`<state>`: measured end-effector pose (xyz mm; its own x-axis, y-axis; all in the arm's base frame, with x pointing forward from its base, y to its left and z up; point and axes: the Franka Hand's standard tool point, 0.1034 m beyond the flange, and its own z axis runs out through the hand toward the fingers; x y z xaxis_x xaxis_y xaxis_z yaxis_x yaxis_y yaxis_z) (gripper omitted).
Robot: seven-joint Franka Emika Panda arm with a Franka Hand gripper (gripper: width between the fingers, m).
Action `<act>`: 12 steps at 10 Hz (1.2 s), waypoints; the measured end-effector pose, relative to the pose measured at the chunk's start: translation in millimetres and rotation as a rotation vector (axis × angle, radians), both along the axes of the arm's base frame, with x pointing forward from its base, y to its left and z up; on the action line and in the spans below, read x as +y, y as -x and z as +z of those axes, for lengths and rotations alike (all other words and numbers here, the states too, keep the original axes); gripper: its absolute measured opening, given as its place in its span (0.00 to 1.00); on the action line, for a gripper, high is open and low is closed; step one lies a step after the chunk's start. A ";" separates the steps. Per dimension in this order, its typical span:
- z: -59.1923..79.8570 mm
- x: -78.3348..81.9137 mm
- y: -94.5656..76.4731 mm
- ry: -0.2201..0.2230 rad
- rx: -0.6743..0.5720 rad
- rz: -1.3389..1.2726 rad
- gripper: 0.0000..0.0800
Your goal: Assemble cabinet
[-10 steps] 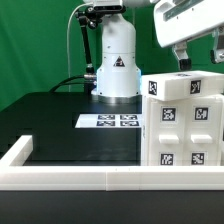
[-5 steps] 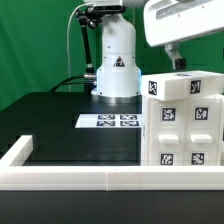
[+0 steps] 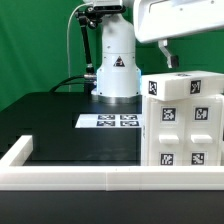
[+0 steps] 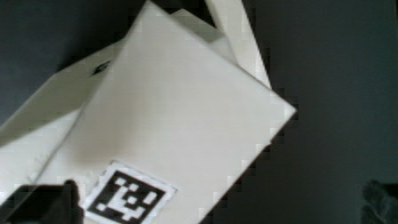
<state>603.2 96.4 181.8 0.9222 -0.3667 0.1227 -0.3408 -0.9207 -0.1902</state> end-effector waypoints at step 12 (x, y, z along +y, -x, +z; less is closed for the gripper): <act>3.9 -14.5 -4.3 0.270 -0.088 1.141 1.00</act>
Offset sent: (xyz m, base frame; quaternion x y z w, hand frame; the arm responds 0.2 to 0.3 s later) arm 0.0055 0.0023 0.0048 -0.0027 0.0376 -0.3938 0.9184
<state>607.5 81.9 185.7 0.6839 0.7141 0.1497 0.7121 -0.6980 0.0761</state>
